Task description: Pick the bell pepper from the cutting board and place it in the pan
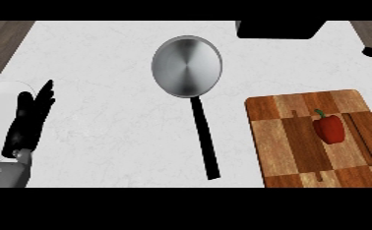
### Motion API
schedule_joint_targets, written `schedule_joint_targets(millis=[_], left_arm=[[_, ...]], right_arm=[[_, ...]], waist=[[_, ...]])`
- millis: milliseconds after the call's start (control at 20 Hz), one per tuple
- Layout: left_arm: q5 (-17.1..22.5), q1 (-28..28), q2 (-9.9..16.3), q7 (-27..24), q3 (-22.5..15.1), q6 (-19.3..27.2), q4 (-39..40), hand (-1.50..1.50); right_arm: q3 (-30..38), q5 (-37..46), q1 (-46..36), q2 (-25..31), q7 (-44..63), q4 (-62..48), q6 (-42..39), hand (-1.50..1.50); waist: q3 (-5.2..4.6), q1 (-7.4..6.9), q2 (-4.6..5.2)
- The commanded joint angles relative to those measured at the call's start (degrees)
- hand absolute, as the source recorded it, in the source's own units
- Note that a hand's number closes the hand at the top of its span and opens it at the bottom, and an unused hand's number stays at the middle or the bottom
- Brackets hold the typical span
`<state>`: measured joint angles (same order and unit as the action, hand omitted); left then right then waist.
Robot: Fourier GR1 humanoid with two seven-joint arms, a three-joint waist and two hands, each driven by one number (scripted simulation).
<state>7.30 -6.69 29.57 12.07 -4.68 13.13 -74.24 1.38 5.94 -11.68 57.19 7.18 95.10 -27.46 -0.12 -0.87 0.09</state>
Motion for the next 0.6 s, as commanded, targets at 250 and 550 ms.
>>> schedule_joint_targets(millis=[250,550], left_arm=[[-0.59,1.59,-0.03,1.02,2.51,-1.17,-2.74,0.00],[-2.81,-1.35,-2.66,-2.32,5.35,-2.83,5.46,0.00]], right_arm=[[-9.79,10.69,-0.67,-5.15,9.44,2.58,-4.16,-1.50],[-10.06,17.55,-1.52,-10.83,9.97,2.59,-5.95,-1.50]], waist=[[0.12,0.46,-0.14],[0.10,0.80,-0.05]])
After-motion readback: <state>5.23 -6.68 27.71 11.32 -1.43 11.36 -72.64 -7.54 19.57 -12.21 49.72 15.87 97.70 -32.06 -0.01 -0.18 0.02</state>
